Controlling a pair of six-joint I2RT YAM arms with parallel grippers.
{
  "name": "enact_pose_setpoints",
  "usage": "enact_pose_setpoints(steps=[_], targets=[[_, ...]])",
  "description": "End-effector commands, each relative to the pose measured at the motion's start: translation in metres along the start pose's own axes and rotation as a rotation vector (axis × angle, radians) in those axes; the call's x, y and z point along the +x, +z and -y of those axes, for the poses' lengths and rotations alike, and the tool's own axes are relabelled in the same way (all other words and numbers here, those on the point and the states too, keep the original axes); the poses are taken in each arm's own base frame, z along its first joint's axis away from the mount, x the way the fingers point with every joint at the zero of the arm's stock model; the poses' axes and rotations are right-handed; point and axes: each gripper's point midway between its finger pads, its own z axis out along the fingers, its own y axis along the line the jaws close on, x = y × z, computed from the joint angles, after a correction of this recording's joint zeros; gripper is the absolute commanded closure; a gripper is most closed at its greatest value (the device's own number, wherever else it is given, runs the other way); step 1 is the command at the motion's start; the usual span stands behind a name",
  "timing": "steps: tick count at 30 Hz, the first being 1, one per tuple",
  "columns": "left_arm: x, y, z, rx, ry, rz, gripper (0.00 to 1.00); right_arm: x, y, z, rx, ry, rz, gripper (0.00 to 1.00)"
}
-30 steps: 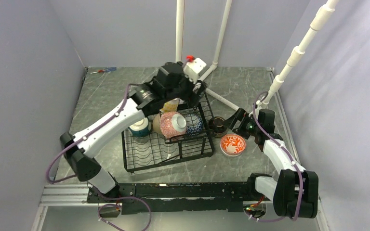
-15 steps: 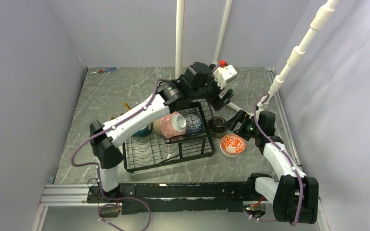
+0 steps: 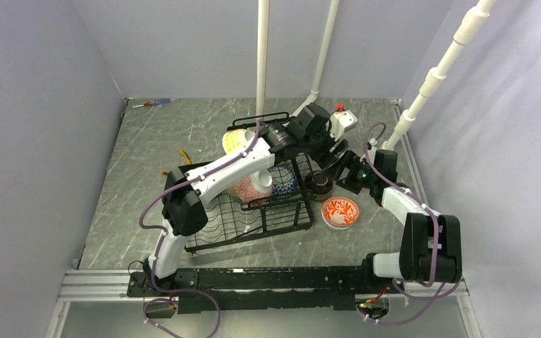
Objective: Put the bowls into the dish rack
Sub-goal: Move the dish rack to the center of the board.
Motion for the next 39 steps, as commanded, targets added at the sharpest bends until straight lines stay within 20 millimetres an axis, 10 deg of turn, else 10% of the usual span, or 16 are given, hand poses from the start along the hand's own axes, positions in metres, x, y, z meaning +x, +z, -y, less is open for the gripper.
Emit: enact_pose_setpoints(steps=[1, 15, 24, 32, 39], targets=[[0.011, -0.007, -0.004, -0.052, -0.033, -0.054, 0.29, -0.022, 0.006, -0.021, -0.096, -0.083, 0.023, 0.12], [0.08, -0.039, -0.041, -0.265, -0.019, -0.278, 0.61, -0.019, 0.013, -0.017, -0.072, -0.122, -0.028, 0.13], [0.099, -0.08, -0.073, -0.433, -0.063, -0.336, 0.64, -0.016, 0.015, -0.015, -0.03, -0.155, -0.037, 0.13], [0.107, -0.096, -0.077, -0.445, -0.134, -0.35, 0.56, -0.013, 0.01, -0.004, 0.038, -0.16, -0.031, 0.13], [0.063, -0.058, -0.039, -0.203, -0.197, -0.193, 0.21, -0.004, 0.008, 0.002, 0.054, -0.127, -0.028, 0.12]])
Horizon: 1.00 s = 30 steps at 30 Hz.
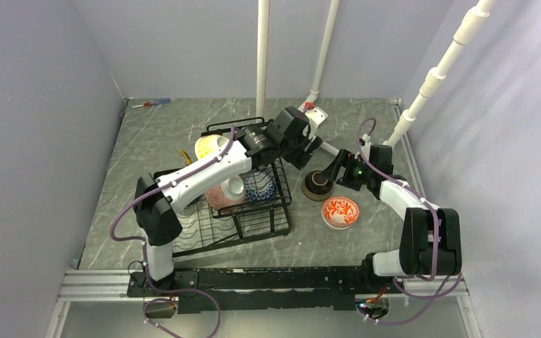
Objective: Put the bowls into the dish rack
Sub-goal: Move the dish rack to the center of the board, then move the bowl to the center of the board.
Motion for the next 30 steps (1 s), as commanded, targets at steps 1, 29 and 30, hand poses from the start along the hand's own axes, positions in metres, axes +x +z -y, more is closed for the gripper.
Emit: enact_pose_setpoints(steps=[1, 29, 30], targets=[[0.005, 0.008, 0.024, 0.138, -0.072, -0.055, 0.18, -0.005, -0.003, -0.002, -0.005, -0.011, 0.04, 0.12], [0.072, 0.135, 0.064, 0.378, -0.462, -0.355, 0.09, 0.024, -0.008, 0.016, 0.02, 0.1, 0.017, 0.15], [0.077, 0.138, 0.063, 0.373, -0.481, -0.369, 0.1, 0.022, -0.008, 0.016, 0.015, 0.098, 0.029, 0.16]])
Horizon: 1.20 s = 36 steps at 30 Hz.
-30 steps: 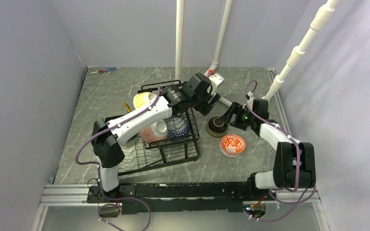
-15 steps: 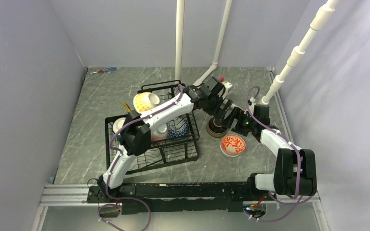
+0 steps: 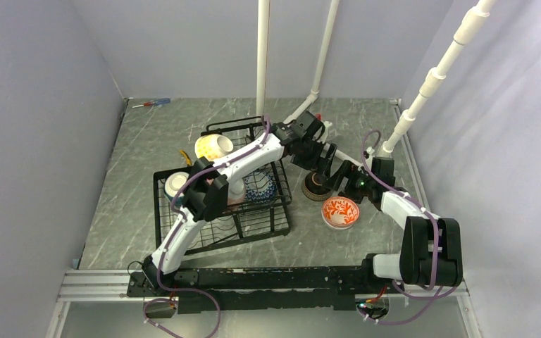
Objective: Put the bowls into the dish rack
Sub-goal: Move the bowl to the center of the board.
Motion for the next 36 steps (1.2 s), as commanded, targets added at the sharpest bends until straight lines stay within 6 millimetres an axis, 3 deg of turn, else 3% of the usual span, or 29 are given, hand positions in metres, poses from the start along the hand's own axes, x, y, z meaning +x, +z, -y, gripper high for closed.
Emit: enact_pose_setpoints(steps=[1, 6, 14, 19, 24, 27, 36], targets=[[0.012, 0.018, -0.026, 0.03, -0.15, -0.066, 0.11, -0.007, 0.002, -0.005, -0.04, 0.0, 0.034, 0.17], [0.012, 0.026, -0.051, -0.051, -0.205, -0.049, 0.19, -0.01, 0.001, -0.005, -0.033, 0.002, 0.047, 0.27], [-0.009, 0.018, -0.063, -0.241, -0.019, 0.046, 0.23, -0.015, -0.008, 0.004, 0.046, -0.045, 0.077, 0.23], [-0.003, 0.014, -0.072, -0.346, 0.065, 0.022, 0.26, -0.012, -0.007, 0.005, 0.043, -0.052, 0.07, 0.23], [-0.02, 0.002, -0.042, -0.284, 0.179, 0.098, 0.2, -0.013, -0.003, -0.002, -0.009, -0.067, 0.06, 0.23], [-0.04, -0.018, -0.017, -0.228, 0.219, 0.175, 0.17, -0.02, -0.001, -0.01, -0.045, -0.095, 0.073, 0.22], [-0.093, -0.112, 0.052, -0.051, 0.317, 0.479, 0.12, -0.057, -0.002, -0.035, -0.064, -0.193, 0.147, 0.18]])
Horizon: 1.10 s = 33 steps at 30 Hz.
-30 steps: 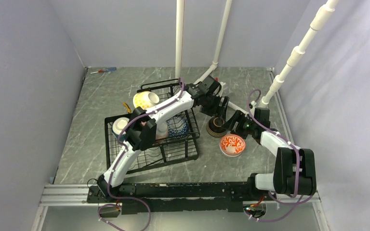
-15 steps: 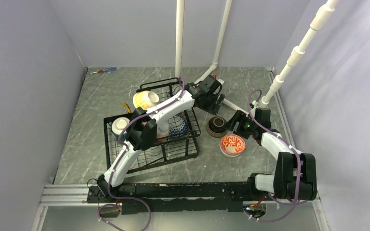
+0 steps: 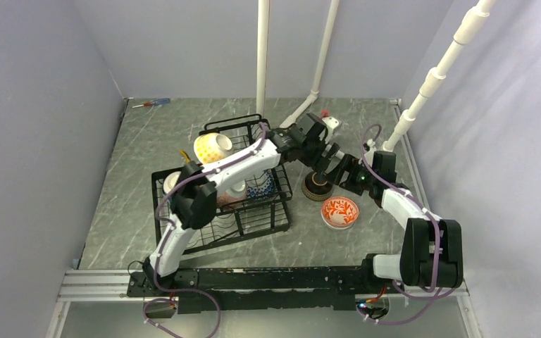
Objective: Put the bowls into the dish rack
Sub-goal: Move the bowl to the center of the board.
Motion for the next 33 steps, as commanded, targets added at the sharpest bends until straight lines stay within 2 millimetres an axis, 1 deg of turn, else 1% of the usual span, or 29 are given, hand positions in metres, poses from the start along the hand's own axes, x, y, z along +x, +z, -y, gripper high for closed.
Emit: enact_pose_setpoints(steps=[1, 2, 3, 4, 5, 7, 10, 13, 15, 17, 18, 19, 21, 23, 25, 26, 28, 30, 33], targets=[[-0.102, -0.098, 0.025, 0.106, 0.035, 0.37, 0.12, -0.047, 0.002, -0.025, -0.029, -0.143, 0.106, 0.18], [-0.111, -0.117, 0.027, 0.117, 0.036, 0.418, 0.12, -0.052, 0.004, -0.025, -0.005, -0.159, 0.113, 0.17], [-0.116, -0.129, 0.029, 0.126, 0.038, 0.454, 0.12, -0.057, 0.006, -0.026, 0.005, -0.174, 0.123, 0.17], [-0.12, -0.142, 0.029, 0.133, 0.038, 0.49, 0.11, -0.059, 0.009, -0.033, 0.002, -0.198, 0.123, 0.16], [-0.124, -0.155, 0.029, 0.135, 0.04, 0.523, 0.11, -0.055, 0.013, -0.036, 0.016, -0.215, 0.1, 0.17], [-0.13, -0.18, 0.029, 0.134, 0.044, 0.597, 0.11, -0.057, 0.02, -0.041, 0.052, -0.261, 0.082, 0.17], [-0.126, -0.209, 0.025, 0.126, 0.056, 0.661, 0.11, -0.059, 0.035, -0.048, 0.107, -0.333, 0.045, 0.19], [-0.114, -0.231, 0.022, 0.125, 0.058, 0.685, 0.11, -0.052, 0.048, -0.045, 0.172, -0.37, -0.044, 0.22], [-0.098, -0.239, 0.024, 0.143, 0.068, 0.681, 0.12, -0.048, 0.053, -0.041, 0.214, -0.386, -0.089, 0.24], [-0.081, -0.246, 0.027, 0.172, 0.081, 0.681, 0.12, -0.041, 0.054, -0.031, 0.263, -0.389, -0.125, 0.24], [-0.066, -0.244, 0.028, 0.185, 0.088, 0.665, 0.12, -0.037, 0.054, -0.028, 0.274, -0.387, -0.144, 0.24], [-0.062, -0.249, 0.03, 0.2, 0.096, 0.673, 0.12, -0.032, 0.054, -0.026, 0.271, -0.388, -0.163, 0.24], [-0.037, -0.246, 0.035, 0.236, 0.115, 0.647, 0.13, -0.02, 0.056, -0.025, 0.251, -0.386, -0.207, 0.24], [-0.019, -0.246, 0.041, 0.272, 0.138, 0.627, 0.13, -0.005, 0.061, -0.025, 0.224, -0.38, -0.261, 0.24], [0.001, -0.243, 0.047, 0.301, 0.155, 0.598, 0.13, 0.011, 0.067, -0.031, 0.173, -0.379, -0.323, 0.25], [0.003, -0.248, 0.052, 0.324, 0.171, 0.621, 0.13, 0.019, 0.069, -0.033, 0.157, -0.38, -0.35, 0.27], [0.015, -0.25, 0.061, 0.36, 0.211, 0.615, 0.12, 0.033, 0.072, -0.04, 0.12, -0.385, -0.393, 0.29], [0.023, -0.255, 0.07, 0.386, 0.25, 0.621, 0.11, 0.044, 0.072, -0.047, 0.088, -0.386, -0.424, 0.31], [0.03, -0.26, 0.076, 0.399, 0.313, 0.636, 0.11, 0.061, 0.069, -0.053, 0.066, -0.405, -0.467, 0.33]])
